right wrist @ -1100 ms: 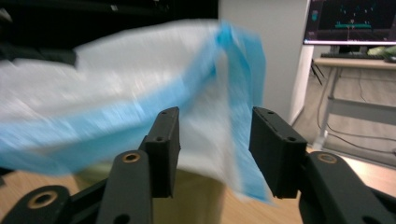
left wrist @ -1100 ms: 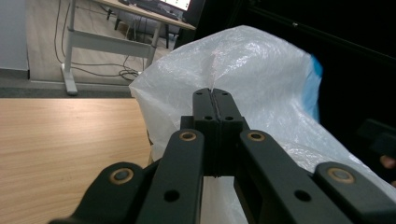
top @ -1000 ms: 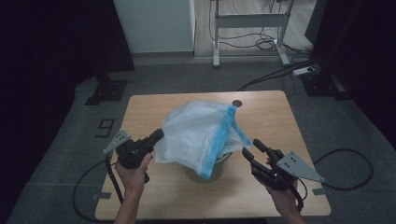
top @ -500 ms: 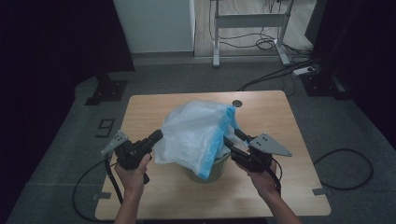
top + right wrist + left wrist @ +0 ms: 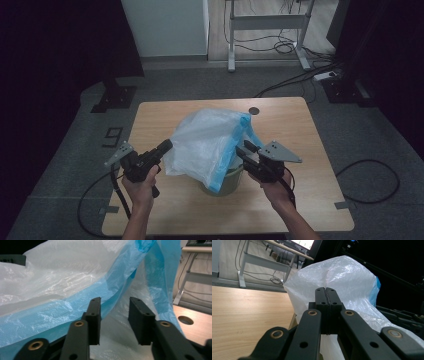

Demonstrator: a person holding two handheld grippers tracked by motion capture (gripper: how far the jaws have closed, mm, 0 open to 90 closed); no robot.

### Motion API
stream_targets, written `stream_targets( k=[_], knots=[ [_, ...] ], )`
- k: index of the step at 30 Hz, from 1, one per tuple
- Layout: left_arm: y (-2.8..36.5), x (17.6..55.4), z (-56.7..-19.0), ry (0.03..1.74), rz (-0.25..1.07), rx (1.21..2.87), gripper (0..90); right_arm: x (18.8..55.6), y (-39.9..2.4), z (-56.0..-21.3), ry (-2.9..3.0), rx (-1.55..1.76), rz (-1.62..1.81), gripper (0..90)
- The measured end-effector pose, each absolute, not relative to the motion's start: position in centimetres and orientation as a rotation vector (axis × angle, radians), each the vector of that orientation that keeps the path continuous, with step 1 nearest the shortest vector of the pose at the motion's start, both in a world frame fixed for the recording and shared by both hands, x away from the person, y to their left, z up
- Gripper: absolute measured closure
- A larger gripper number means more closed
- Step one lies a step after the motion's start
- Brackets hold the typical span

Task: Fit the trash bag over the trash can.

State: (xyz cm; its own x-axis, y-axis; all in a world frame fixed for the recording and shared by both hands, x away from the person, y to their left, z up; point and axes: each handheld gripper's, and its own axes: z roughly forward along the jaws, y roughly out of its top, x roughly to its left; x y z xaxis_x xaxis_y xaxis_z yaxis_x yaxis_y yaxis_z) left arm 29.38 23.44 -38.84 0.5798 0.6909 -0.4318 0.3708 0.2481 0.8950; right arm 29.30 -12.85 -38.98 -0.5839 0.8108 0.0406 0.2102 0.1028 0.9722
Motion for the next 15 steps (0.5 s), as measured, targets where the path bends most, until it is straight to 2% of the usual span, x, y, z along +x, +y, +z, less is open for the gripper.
stream_targets(
  k=[6,12,15],
  knots=[
    [23.51,29.32,-38.82,0.999,0.279,1.359,89.4,29.82,-12.53,-38.97,1.922,1.006,1.518,73.3],
    [23.81,29.22,-38.87,1.003,0.282,1.350,89.4,30.31,-12.48,-38.86,1.928,1.047,1.528,88.0],
    [23.91,29.21,-38.90,1.002,0.284,1.346,89.4,30.36,-12.49,-38.85,1.926,1.044,1.527,89.3]
  ],
)
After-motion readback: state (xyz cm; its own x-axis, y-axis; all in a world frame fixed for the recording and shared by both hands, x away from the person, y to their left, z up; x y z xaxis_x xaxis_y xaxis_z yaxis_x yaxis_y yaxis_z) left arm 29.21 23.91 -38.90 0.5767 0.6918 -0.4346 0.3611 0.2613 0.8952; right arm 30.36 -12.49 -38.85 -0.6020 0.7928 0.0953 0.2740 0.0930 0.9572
